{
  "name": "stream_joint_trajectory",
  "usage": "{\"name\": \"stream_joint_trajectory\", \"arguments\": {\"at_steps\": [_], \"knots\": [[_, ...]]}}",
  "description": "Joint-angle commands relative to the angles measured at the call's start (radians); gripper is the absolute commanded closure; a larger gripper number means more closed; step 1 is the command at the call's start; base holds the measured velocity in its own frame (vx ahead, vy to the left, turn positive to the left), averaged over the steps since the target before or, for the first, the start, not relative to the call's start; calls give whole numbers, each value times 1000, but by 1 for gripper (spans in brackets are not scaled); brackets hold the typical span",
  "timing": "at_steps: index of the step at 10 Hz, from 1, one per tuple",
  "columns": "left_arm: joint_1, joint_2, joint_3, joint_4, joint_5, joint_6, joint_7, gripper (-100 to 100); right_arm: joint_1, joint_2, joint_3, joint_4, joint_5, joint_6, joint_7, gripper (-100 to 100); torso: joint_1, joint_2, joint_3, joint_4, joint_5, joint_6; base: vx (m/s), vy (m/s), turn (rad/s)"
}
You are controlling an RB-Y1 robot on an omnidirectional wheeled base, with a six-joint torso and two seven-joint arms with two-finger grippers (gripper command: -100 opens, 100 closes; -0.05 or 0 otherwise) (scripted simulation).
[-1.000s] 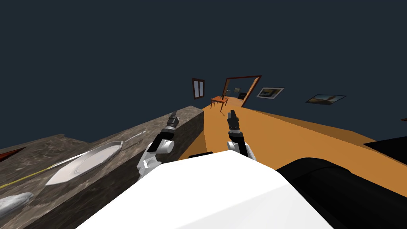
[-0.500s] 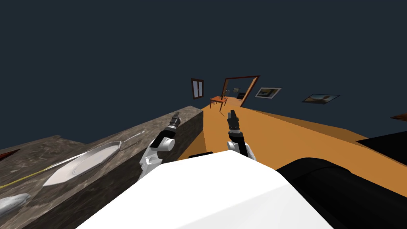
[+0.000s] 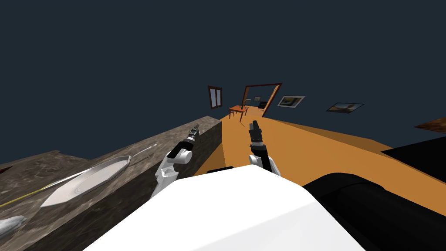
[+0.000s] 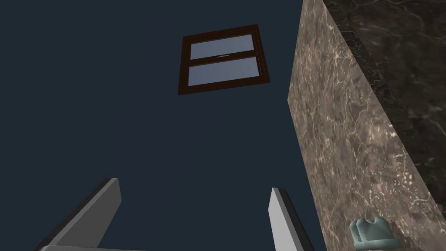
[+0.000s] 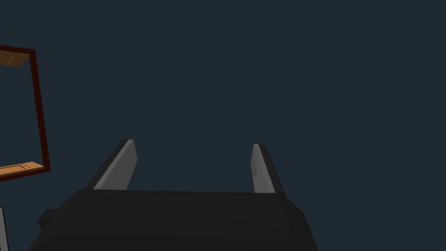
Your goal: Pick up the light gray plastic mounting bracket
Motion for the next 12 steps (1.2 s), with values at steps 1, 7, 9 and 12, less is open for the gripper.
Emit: {"name": "stream_joint_trajectory", "arguments": {"at_steps": [1,7,9,12], "knots": [[-13,9,-1,11,11,50,-7,-100,0,0,0,0,0,0,0,0,0,0,0,0,0,0,-10,-8,-33],[-76,63,-13,73,66,216,-45,-100,0,0,0,0,0,0,0,0,0,-1,0,0,0,0,-1,-6,-45],[-96,85,-16,94,83,280,-56,-100,0,0,0,0,0,0,0,0,1,-1,-1,0,0,0,12,-1,-39],[-114,109,-19,115,99,358,-66,-100,0,0,0,0,0,0,0,0,1,-1,-1,0,0,0,12,2,-32]]}}
